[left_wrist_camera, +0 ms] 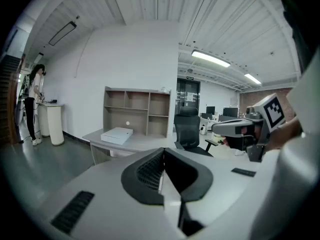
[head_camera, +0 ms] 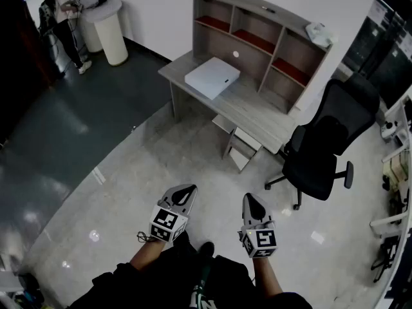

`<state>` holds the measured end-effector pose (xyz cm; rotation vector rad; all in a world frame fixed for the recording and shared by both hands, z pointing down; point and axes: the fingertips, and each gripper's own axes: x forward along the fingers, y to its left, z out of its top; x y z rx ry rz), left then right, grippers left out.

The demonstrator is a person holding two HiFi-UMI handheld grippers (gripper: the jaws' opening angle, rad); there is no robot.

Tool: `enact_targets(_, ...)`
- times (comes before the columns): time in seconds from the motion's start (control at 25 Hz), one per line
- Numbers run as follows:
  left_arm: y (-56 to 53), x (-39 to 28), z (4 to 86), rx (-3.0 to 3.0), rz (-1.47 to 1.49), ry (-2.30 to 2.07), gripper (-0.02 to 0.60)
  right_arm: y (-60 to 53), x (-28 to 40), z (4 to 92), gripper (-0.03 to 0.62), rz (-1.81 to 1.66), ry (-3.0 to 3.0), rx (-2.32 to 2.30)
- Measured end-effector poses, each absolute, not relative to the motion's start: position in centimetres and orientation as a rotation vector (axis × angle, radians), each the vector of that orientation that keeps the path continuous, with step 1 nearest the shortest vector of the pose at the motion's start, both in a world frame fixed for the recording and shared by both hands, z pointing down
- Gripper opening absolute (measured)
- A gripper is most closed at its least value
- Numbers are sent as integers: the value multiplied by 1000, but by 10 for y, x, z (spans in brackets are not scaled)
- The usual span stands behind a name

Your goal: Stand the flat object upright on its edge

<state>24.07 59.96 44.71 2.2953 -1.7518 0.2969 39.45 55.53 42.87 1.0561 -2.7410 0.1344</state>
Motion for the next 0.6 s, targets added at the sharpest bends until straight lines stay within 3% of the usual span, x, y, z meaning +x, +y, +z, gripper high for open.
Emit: enact_targets(0.6, 617, 236, 442, 2304, 291, -1745, 11, 573, 384, 425, 34, 230, -2755, 1077)
